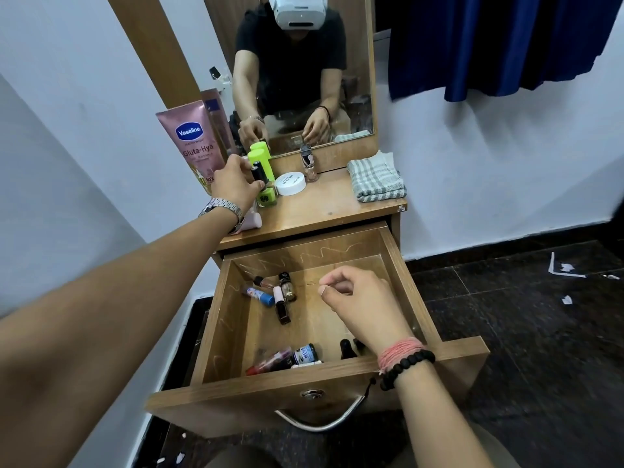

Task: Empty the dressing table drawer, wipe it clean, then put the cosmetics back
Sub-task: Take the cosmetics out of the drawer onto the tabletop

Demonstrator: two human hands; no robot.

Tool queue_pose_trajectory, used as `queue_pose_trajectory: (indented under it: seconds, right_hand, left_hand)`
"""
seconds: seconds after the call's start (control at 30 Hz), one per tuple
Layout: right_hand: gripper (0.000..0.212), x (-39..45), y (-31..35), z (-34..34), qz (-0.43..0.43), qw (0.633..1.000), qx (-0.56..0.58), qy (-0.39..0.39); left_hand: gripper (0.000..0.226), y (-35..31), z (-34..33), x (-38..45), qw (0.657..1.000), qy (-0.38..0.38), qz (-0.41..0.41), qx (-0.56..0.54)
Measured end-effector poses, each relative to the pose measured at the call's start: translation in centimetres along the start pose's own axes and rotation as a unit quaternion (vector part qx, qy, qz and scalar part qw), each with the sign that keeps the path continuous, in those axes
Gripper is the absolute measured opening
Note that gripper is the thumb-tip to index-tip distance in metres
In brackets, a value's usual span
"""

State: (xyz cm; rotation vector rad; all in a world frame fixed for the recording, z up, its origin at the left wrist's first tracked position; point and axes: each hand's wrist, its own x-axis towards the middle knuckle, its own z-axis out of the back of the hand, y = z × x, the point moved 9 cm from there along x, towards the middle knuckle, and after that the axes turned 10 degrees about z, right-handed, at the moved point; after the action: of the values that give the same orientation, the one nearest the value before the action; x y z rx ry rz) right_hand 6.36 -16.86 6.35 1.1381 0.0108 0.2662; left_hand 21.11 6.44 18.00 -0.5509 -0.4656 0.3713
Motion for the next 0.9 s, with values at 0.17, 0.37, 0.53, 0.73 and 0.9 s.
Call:
queue_pose_trajectory:
  seconds: [0.17, 0.37, 0.53, 0.73, 0.9]
  right_hand:
    - [0.005, 0.0, 0.0, 0.3, -0.002, 1.000, 0.007, -0.003]
    - [0.006, 0.0, 0.3, 0.4, 0.009, 0.999, 0.017, -0.030]
    - [0.008, 0.2, -0.6, 1.2, -0.007, 0.995, 0.063, -0.081]
    - [0.016, -0.1, -1.0, 2.5, -0.018, 0.969, 0.199, -0.145]
    - [0.017, -0.1, -1.8, 3.6, -0.048, 0.935, 0.289, -0.199]
  left_hand:
    - [0.027, -0.9, 3.4, -2.0, 0.990, -0.080, -0.047, -0.107]
    - [0.008, -0.4, 1.2, -9.5, 0.969, 0.072, -0.237, 0.004]
    - [0.017, 4.8, -5.2, -13.6, 0.900, 0.267, -0.281, 0.197]
    - [0.025, 3.0, -7.4, -18.8, 0.855, 0.408, -0.303, 0.103]
    - [0.042, -0.8, -7.6, -24.8, 0.799, 0.493, -0.345, 0.001]
